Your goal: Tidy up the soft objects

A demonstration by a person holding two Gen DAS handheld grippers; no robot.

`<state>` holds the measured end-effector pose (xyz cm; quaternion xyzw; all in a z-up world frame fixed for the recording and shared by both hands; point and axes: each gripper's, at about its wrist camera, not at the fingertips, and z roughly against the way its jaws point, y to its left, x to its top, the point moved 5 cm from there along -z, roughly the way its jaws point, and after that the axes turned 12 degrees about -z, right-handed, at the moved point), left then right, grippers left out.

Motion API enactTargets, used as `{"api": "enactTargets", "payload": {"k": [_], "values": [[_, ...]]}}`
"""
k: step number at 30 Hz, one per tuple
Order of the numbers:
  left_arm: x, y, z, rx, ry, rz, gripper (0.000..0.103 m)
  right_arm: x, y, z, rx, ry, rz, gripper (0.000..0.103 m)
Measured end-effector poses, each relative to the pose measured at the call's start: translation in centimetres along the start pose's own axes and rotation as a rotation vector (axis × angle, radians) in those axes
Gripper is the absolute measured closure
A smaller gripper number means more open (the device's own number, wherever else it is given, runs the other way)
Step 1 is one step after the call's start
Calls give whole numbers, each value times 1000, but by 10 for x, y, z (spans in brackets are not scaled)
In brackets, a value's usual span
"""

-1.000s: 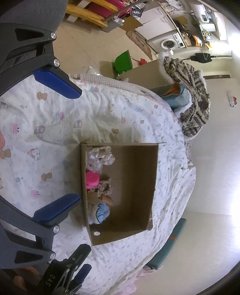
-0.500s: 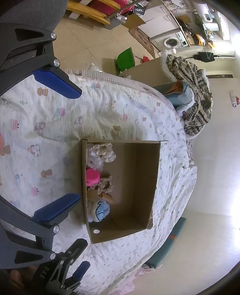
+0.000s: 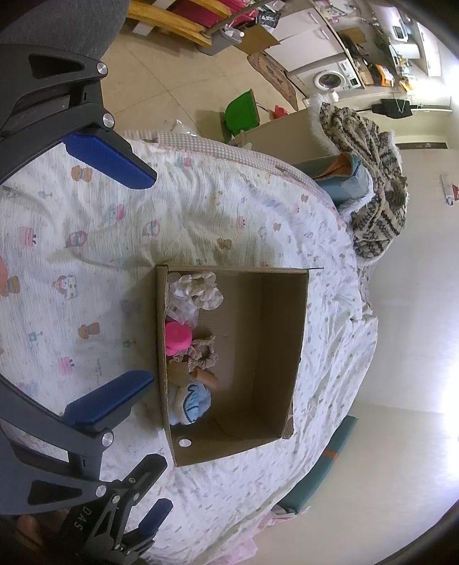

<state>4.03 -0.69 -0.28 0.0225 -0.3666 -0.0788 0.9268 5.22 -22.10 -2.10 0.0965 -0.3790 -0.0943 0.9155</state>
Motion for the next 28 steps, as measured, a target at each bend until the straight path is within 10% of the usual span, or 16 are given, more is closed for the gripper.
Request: {"api": "enactTargets", "payload": {"k": [28], "values": [[-4, -4, -9, -9, 16, 21, 1, -2, 4, -1, 6, 0, 2, 0]]}}
